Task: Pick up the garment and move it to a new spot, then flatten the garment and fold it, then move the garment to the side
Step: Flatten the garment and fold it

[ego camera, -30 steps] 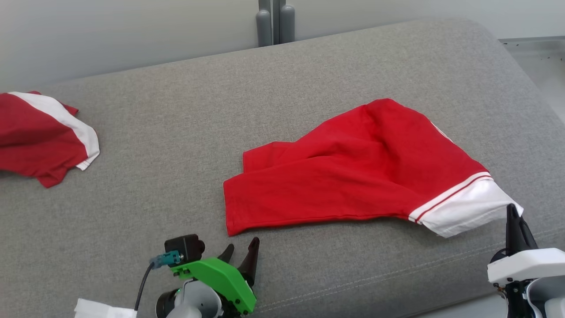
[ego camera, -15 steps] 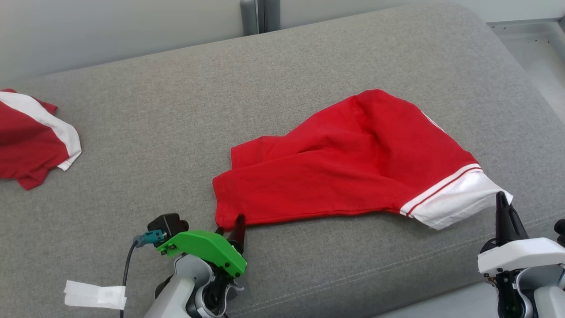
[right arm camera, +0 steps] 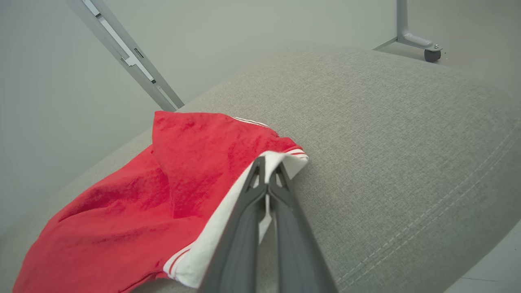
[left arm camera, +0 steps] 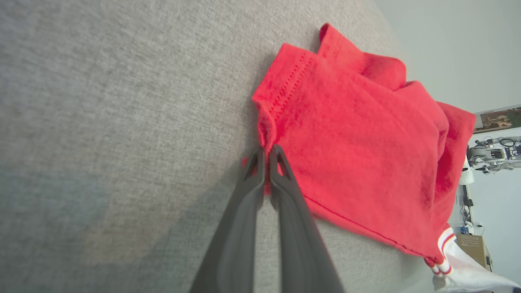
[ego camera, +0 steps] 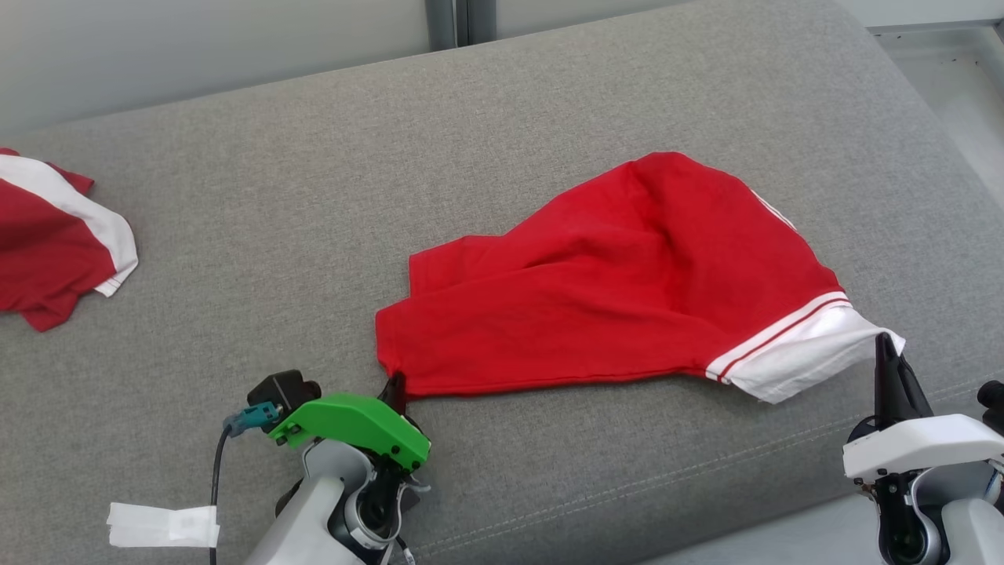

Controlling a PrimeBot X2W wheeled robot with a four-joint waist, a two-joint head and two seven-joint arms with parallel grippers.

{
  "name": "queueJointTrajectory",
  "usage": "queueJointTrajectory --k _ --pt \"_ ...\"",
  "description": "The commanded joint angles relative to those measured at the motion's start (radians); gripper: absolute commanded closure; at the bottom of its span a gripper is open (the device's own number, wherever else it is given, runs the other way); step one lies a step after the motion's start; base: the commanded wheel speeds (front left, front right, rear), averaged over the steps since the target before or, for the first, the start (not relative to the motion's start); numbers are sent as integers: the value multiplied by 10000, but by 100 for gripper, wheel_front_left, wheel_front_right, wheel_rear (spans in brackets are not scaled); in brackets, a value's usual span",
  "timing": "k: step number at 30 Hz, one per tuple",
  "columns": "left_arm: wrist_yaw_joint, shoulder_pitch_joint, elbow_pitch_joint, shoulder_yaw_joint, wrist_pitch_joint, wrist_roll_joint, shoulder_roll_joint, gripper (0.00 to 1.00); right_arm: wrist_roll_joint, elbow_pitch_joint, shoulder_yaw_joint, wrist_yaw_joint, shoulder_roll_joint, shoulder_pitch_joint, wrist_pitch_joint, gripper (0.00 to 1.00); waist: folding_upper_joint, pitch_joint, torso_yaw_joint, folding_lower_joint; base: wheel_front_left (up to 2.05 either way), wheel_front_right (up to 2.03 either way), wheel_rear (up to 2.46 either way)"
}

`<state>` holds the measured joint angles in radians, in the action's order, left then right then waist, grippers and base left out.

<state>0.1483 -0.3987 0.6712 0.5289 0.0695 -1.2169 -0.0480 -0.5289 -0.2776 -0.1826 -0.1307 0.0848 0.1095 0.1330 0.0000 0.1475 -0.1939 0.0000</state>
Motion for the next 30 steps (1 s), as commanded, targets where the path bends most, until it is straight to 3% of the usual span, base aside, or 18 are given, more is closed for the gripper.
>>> queueJointTrajectory --k 1,8,15,22,30 --pt "-67 -246 105 49 218 -146 -46 100 -28 -21 35 0 66 155 78 100 0 17 -2 0 0 0 0" --pt "-407 -651 339 209 1184 177 -100 100 -147 284 171 0 146 325 282 100 0 -13 69 0 0 0 0" --pt "-686 -923 -471 8 1728 672 -382 100 -444 1460 426 0 363 653 196 100 0 -281 194 0 0 0 0" --pt "-349 -1067 -2243 -195 1729 1057 -1010 100 -504 2659 472 0 688 1405 -299 100 0 -692 245 0 0 0 0" --pt "544 -1721 -4372 -284 863 1723 -2510 100 -398 3886 253 0 841 2478 -991 100 0 -1028 270 0 0 0 0"
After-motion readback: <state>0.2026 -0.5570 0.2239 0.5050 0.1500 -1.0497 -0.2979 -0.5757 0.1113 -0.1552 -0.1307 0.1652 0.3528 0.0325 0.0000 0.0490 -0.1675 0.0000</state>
